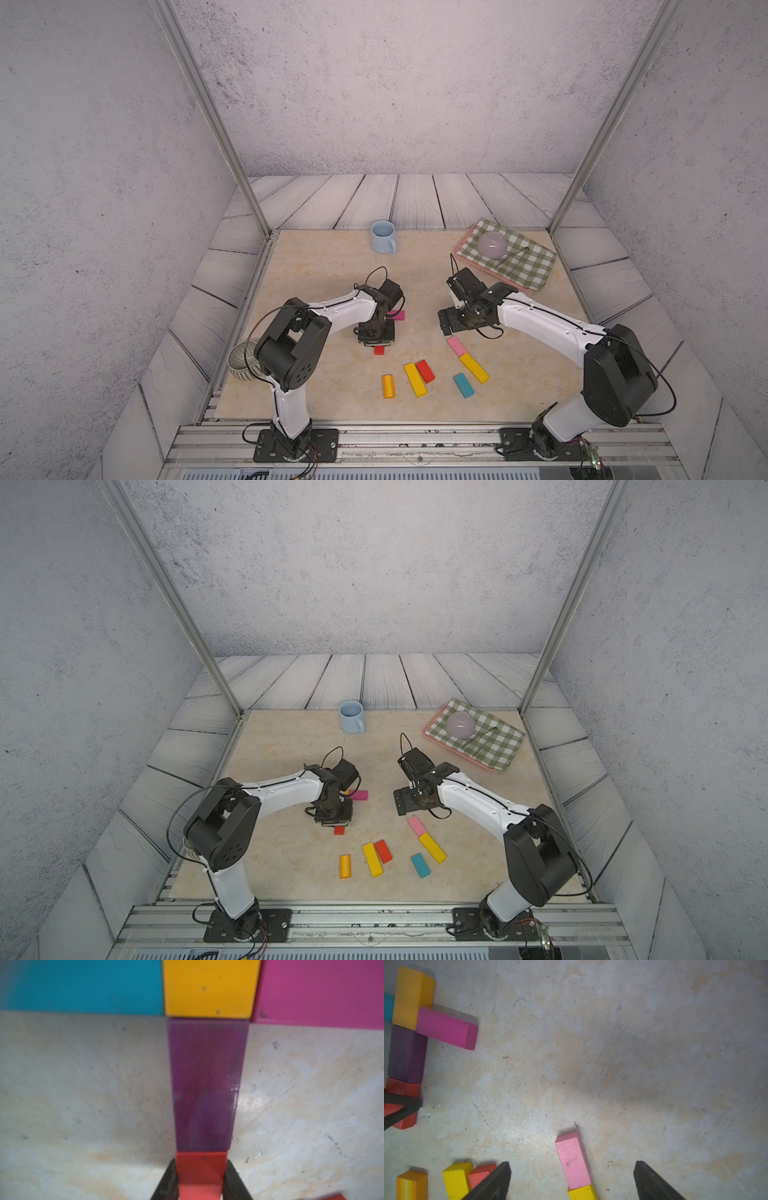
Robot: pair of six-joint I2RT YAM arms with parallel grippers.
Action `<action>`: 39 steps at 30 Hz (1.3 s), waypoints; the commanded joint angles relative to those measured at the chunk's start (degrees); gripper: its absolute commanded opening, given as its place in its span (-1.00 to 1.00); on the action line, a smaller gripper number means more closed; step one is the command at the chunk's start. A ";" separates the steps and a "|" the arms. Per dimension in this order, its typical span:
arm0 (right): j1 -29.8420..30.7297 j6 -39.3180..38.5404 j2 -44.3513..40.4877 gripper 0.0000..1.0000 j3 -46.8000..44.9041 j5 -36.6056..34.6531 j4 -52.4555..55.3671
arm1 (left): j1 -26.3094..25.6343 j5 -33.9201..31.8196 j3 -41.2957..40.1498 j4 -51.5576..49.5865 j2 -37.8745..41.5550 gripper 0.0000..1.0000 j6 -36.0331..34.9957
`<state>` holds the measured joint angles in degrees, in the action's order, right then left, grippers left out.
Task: Assemble the letter t with building blocks
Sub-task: Assemble the building block at the center of the board, then pick up the building block from the center of the board.
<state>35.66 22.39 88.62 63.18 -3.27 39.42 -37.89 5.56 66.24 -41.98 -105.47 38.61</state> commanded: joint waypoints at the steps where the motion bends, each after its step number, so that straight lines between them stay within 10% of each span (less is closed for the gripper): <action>1: -0.14 0.46 0.83 0.89 -0.51 0.15 1.08 | -0.16 -0.85 1.08 -0.58 -1.23 -0.54 -0.38; 7: -0.15 0.46 0.77 0.89 -0.60 0.10 1.01 | -0.17 -1.51 1.26 -1.27 -1.23 -0.47 -0.40; 10: -0.09 0.46 0.85 0.89 -0.60 0.19 1.01 | -0.17 -1.85 1.09 -1.16 -0.89 -0.10 -0.19; 12: -0.15 0.47 0.86 0.89 -0.69 0.16 1.01 | -0.17 -2.13 1.03 -1.09 -0.22 0.48 -0.15; 18: 1.28 1.28 -3.20 0.88 -2.24 0.46 -0.06 | -0.17 -3.76 1.32 -2.12 4.95 0.57 0.09; 21: 5.55 3.25 -6.01 0.84 -3.32 1.86 -0.04 | -0.01 -6.69 1.60 -2.45 10.65 0.99 -0.37; 28: 20.25 9.52 -3.52 0.77 -2.99 3.21 2.45 | 5.45 -8.38 -1.47 -0.04 22.06 0.99 -2.73; 39: 27.15 16.44 1.84 0.57 -4.92 7.84 1.41 | 21.35 -3.44 -10.00 4.56 31.09 0.99 -11.97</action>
<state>61.93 36.34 88.66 57.95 2.61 39.42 -17.63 1.39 57.65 -39.05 -75.79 31.24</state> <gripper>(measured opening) 0.786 0.993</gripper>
